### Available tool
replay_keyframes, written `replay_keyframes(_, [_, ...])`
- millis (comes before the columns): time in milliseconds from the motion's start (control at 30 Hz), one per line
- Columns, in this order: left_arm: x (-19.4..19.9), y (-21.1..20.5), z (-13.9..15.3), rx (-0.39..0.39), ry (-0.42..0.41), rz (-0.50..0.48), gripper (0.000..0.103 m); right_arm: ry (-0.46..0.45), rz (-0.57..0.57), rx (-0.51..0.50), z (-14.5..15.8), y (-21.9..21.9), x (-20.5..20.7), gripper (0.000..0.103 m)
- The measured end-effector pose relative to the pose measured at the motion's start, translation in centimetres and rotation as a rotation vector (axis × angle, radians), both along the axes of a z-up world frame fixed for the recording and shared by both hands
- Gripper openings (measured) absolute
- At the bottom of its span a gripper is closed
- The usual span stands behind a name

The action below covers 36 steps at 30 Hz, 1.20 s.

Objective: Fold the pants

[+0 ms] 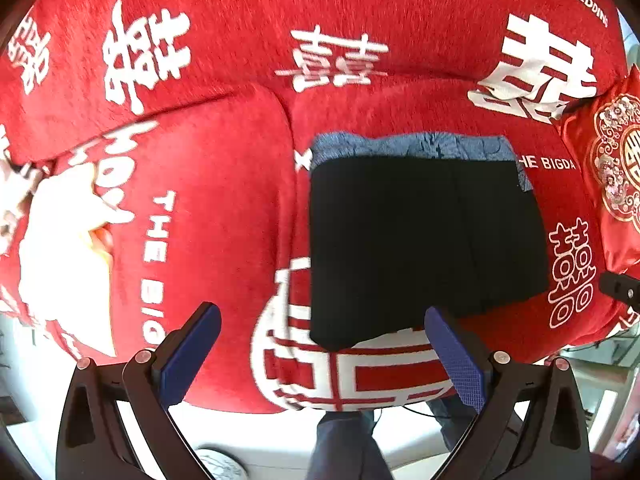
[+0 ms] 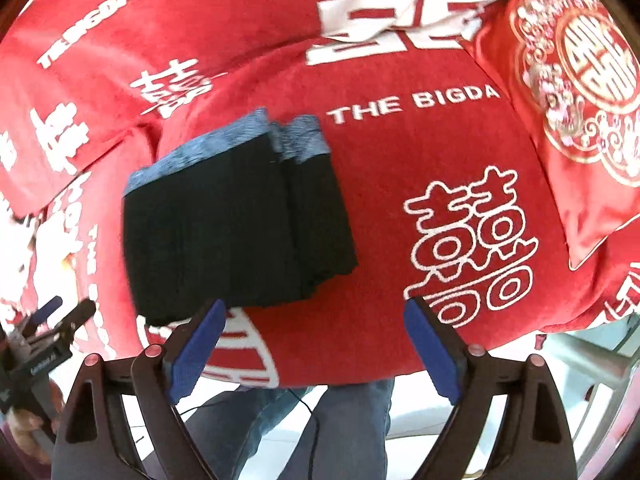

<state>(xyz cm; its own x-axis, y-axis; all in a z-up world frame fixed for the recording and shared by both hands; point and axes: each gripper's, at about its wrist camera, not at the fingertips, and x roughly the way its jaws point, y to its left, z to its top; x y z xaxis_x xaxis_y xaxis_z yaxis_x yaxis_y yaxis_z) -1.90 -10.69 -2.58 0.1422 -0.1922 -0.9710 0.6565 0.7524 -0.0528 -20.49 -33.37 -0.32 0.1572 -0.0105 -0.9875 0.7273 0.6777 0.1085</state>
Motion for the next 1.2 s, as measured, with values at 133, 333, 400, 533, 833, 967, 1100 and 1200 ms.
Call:
replay_keyframes(133, [0.0,0.4,2.5,0.004,-0.025,-0.022,0.102,0.032,0.071,-0.024,1.8,2.3,0.7,0.092])
replay_keyframes(333, [-1.3,0.8,4.2,-0.004,0.004,-0.064,0.102,-0.007,0.098,-0.046,3.9,4.9,1.0,0.093])
replay_keyframes(400, [-1.8,0.7,4.4,-0.001,0.013,-0.078,0.102,-0.029,0.101,-0.058,4.5,5.2,1.1,0.093])
replay_keyframes(533, [-2.7,0.3,4.9,0.005,0.014,-0.109,0.102,-0.034,0.091,-0.063,5.6,5.3,1.2,0.093])
replay_keyframes(833, [-2.5,0.1,5.6,0.007,0.008,-0.08,0.102,0.044,0.137,-0.056,5.8,5.9,1.9,0.093])
replay_keyframes(967, [-2.6,0.2,5.7,0.011,0.006,-0.069,0.102,0.047,0.153,-0.067,6.0,6.0,2.2,0.093])
replay_keyframes(1100, [-2.8,0.3,5.8,0.011,-0.001,-0.063,0.102,0.046,0.142,-0.063,5.9,5.9,2.1,0.093])
replay_keyframes(1200, [-3.0,0.3,5.9,0.015,-0.005,-0.06,0.102,0.045,0.137,-0.063,5.9,5.8,2.0,0.093])
